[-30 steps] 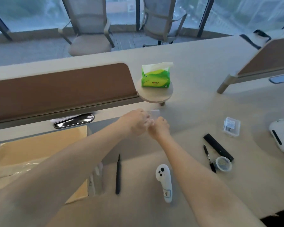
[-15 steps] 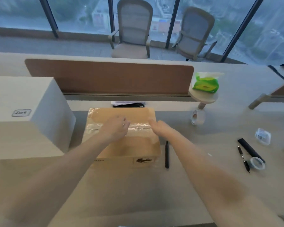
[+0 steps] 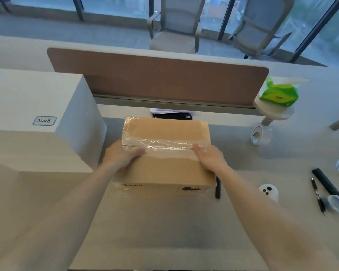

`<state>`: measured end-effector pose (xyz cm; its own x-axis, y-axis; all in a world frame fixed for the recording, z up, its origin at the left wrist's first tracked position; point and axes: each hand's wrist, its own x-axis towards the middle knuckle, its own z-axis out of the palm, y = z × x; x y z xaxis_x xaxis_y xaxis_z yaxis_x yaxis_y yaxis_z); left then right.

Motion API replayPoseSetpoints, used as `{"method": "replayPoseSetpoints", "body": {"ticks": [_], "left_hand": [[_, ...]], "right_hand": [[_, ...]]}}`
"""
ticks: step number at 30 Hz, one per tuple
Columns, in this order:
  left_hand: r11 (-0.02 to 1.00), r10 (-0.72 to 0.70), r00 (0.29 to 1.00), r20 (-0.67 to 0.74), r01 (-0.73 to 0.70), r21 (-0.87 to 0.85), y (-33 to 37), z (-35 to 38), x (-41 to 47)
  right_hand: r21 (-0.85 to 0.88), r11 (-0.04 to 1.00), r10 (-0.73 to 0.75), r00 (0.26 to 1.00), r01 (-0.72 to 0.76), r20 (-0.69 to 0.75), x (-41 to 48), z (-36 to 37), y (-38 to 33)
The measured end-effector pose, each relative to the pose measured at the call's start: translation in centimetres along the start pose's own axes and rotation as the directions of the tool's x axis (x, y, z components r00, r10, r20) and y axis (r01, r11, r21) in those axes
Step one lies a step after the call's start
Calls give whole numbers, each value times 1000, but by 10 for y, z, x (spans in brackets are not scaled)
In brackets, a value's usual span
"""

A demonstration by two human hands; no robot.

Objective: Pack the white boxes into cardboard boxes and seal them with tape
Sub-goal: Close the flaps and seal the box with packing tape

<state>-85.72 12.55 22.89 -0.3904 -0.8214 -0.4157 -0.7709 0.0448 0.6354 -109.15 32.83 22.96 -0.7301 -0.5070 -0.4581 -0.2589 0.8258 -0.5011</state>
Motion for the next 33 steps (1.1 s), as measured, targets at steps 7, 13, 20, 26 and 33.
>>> {"method": "replayPoseSetpoints", "body": {"ticks": [7, 13, 20, 26, 33], "left_hand": [[975, -20, 997, 70, 34, -221, -3, 2, 1], [896, 125, 991, -52, -90, 435, 21, -4, -11], [708, 380, 922, 78, -344, 616, 46, 59, -5], [681, 386, 921, 49, -320, 659, 40, 69, -2], [839, 340, 936, -89, -259, 478, 27, 24, 3]], "right_hand": [[68, 998, -11, 999, 14, -47, 6, 5, 8], [-326, 936, -189, 970, 131, -152, 8, -4, -7], [-531, 674, -463, 854, 513, 237, -3, 34, -53], [-550, 669, -450, 861, 500, 236, 0, 40, -50], [-556, 766, -334, 938, 324, 86, 0, 8, -29]]}}
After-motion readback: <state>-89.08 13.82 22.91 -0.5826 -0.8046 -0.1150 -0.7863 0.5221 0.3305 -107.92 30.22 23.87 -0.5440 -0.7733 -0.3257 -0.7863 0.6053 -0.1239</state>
